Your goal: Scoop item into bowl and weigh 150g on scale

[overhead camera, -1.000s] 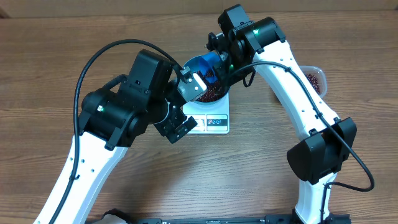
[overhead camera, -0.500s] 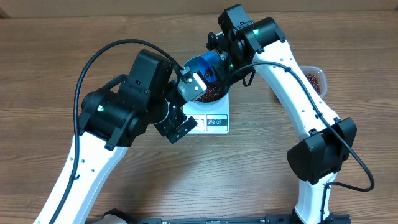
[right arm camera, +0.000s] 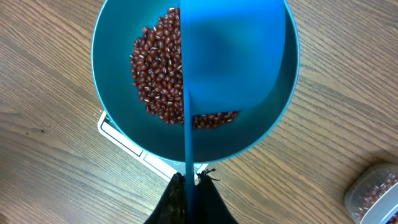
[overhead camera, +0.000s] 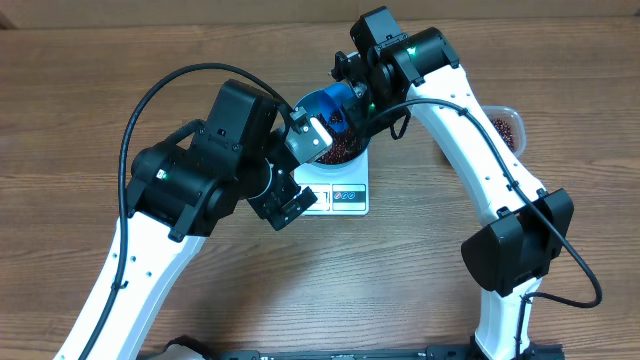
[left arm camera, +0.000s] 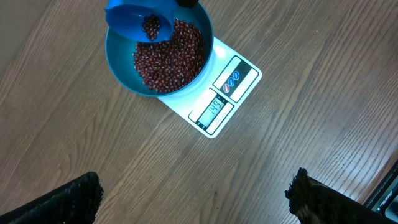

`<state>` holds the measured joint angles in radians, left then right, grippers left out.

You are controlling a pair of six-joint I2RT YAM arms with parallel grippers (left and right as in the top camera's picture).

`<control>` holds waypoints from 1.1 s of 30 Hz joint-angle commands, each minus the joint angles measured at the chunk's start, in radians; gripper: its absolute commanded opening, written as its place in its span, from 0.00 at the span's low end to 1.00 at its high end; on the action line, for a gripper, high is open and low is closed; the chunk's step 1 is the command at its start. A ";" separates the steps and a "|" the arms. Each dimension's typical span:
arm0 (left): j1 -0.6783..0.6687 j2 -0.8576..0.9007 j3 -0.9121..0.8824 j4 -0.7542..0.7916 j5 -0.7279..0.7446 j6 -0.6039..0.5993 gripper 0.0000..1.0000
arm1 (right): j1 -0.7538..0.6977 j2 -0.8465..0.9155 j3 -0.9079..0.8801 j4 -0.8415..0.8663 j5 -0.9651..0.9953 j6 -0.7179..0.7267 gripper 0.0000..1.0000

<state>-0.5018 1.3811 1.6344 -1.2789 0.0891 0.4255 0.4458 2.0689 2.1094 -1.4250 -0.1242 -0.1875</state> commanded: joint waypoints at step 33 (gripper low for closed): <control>0.004 -0.007 0.019 0.000 -0.003 0.000 1.00 | -0.004 -0.168 0.040 0.027 -0.012 0.061 0.04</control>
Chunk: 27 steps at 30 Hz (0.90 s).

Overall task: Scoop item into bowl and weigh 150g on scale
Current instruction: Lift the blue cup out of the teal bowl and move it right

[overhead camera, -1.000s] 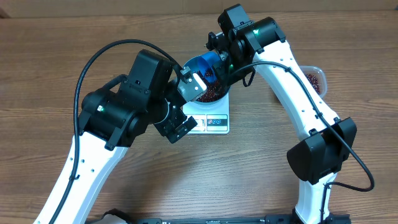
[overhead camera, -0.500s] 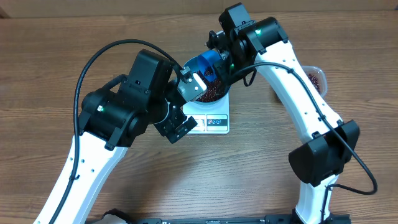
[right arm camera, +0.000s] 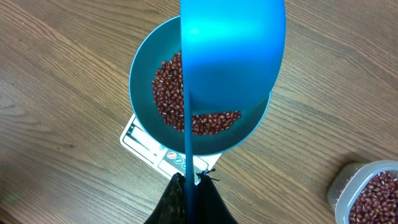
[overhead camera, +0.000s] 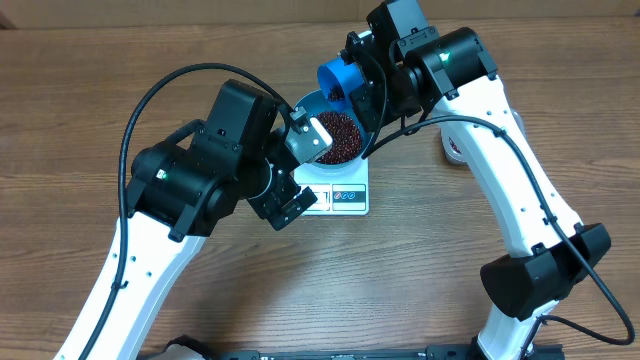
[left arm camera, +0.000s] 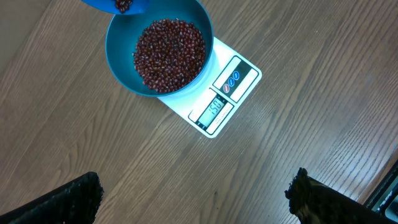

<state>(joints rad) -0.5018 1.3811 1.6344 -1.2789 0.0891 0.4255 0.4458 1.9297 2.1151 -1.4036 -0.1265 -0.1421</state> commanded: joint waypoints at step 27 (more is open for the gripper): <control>0.004 -0.007 0.019 0.000 -0.003 0.000 1.00 | -0.251 -0.032 0.034 0.068 -0.429 0.300 0.04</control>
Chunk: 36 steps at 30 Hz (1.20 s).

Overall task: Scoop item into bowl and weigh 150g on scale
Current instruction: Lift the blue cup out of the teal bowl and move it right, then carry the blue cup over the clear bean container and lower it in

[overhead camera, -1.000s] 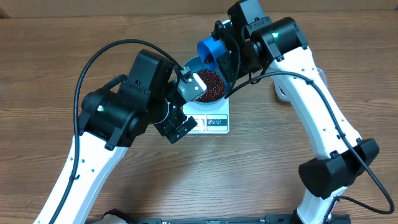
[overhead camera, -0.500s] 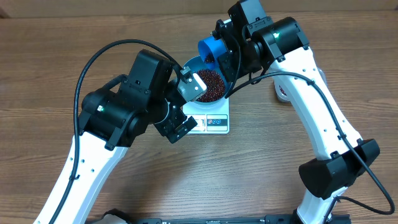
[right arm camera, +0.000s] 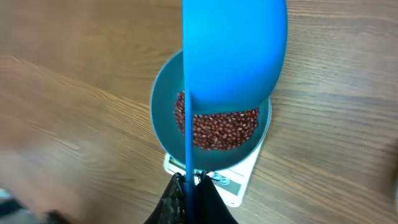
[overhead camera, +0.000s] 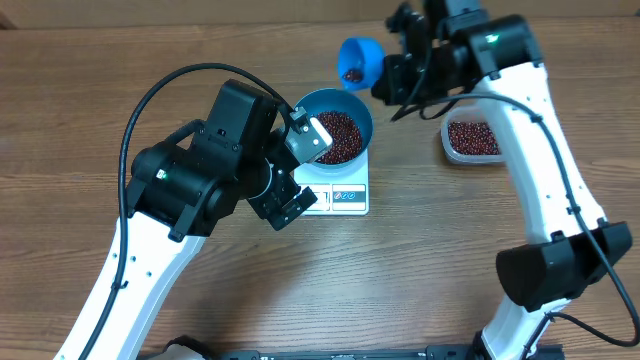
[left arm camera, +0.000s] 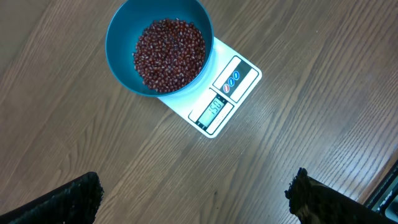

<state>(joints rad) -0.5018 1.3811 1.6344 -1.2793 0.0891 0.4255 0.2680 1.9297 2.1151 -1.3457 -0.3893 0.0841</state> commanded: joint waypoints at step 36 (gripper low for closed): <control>0.004 -0.007 0.019 0.001 -0.003 0.000 0.99 | -0.510 -0.032 0.034 -0.348 0.198 -0.040 0.04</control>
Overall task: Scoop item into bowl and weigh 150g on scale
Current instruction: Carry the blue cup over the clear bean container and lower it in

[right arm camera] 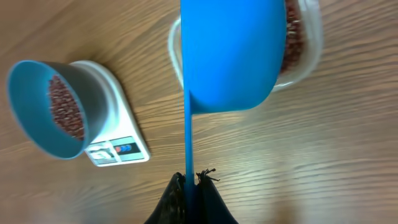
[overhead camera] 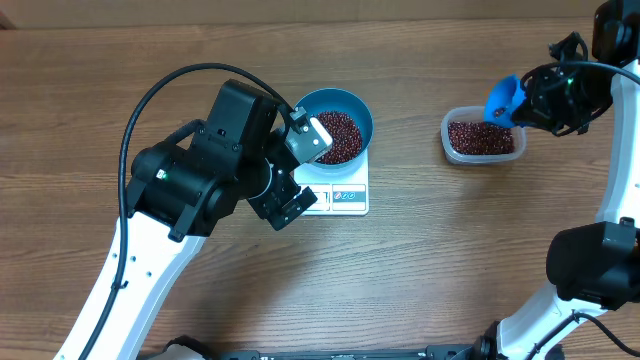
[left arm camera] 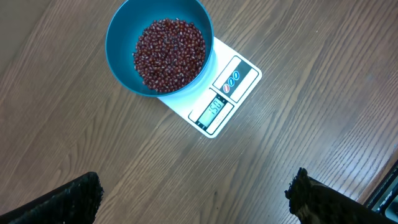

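Note:
A blue bowl [left arm camera: 160, 46] holding red beans sits on a white scale [left arm camera: 236, 78] whose display reads 150. In the overhead view the bowl [overhead camera: 345, 105] and the scale [overhead camera: 340, 196] lie mid-table. My right gripper [right arm camera: 191, 178] is shut on the thin handle of a blue scoop [right arm camera: 233, 56], which hangs over a clear tub of beans [overhead camera: 482, 137]. The scoop [overhead camera: 500, 98] shows its underside, so its contents are hidden. My left gripper [left arm camera: 196, 190] hovers open over bare wood in front of the scale, holding nothing.
The left arm's black body [overhead camera: 215, 170] hangs over the table just left of the scale. The tub [right arm camera: 308, 43] sits near the right edge, partly behind the scoop. Wooden tabletop [overhead camera: 420, 270] runs along the front.
My right gripper has carried the scoop from behind the bowl's far rim to the right, over the tub of beans. The left arm, bowl and scale have not moved.
The scoop was first tilted over the bowl with some beans in it. Then it stood raised at the bowl's far rim, then behind the bowl with a few beans left inside. Now it hangs over the tub. The left gripper stayed open throughout.

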`<state>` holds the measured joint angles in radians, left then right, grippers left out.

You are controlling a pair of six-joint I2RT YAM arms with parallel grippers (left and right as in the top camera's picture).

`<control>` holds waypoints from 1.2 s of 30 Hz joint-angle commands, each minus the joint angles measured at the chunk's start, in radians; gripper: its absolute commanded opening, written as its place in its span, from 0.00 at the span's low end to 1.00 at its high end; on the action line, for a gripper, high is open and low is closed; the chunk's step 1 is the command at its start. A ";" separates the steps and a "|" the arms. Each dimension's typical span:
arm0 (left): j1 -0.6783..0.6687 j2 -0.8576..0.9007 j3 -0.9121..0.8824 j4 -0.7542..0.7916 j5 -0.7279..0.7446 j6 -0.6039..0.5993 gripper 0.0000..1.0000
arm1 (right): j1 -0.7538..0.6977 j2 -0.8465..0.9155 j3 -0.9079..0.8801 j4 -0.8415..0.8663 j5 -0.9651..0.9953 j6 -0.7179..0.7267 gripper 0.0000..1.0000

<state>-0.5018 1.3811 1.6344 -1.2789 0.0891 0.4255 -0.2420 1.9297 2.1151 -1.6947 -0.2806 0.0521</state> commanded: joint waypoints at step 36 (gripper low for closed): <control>0.004 -0.007 0.019 0.000 -0.003 0.000 0.99 | 0.242 -0.032 0.033 0.001 0.450 0.030 0.04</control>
<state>-0.5018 1.3811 1.6344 -1.2789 0.0891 0.4255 -0.0235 1.9293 2.1151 -1.6955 0.1158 0.0780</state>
